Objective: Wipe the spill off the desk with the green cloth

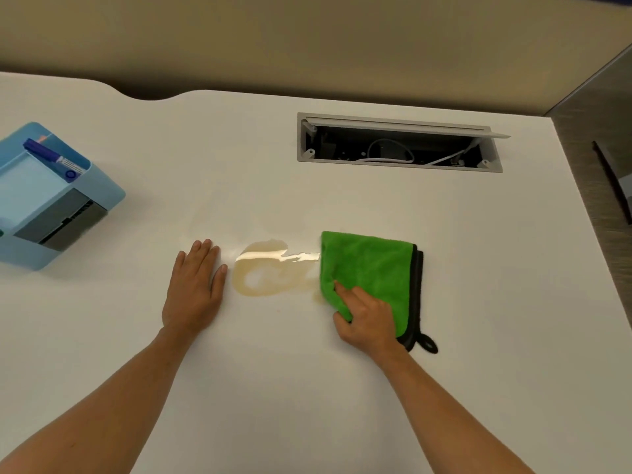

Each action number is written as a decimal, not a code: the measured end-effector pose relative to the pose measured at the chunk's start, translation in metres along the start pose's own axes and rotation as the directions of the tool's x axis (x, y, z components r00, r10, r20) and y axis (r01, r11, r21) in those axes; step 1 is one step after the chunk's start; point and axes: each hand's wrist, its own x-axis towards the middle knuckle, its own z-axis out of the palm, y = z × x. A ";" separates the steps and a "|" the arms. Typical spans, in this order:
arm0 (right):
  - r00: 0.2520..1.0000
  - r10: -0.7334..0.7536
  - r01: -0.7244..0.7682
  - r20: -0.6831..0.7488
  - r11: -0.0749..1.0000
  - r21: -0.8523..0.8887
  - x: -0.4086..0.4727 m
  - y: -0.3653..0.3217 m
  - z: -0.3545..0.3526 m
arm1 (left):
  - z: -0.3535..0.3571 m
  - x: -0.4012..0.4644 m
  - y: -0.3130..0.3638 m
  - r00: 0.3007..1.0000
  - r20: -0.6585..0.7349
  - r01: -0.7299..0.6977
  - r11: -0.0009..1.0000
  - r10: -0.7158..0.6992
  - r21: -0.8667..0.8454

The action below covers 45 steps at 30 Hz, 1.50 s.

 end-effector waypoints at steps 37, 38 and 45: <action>0.982 0.190 -0.188 -0.025 0.980 0.063 0.128 0.001 0.014 | 0.004 0.001 -0.002 0.996 -0.085 -0.030 0.999 0.028 -0.026; 0.988 0.157 -0.156 -0.011 0.986 0.066 0.137 -0.007 0.018 | 0.005 0.001 -0.002 0.996 -0.089 -0.031 0.999 0.028 -0.028; 0.958 -0.230 0.222 0.170 0.973 0.062 0.159 -0.065 0.048 | 0.003 0.000 -0.001 0.995 -0.097 -0.032 0.999 0.028 -0.036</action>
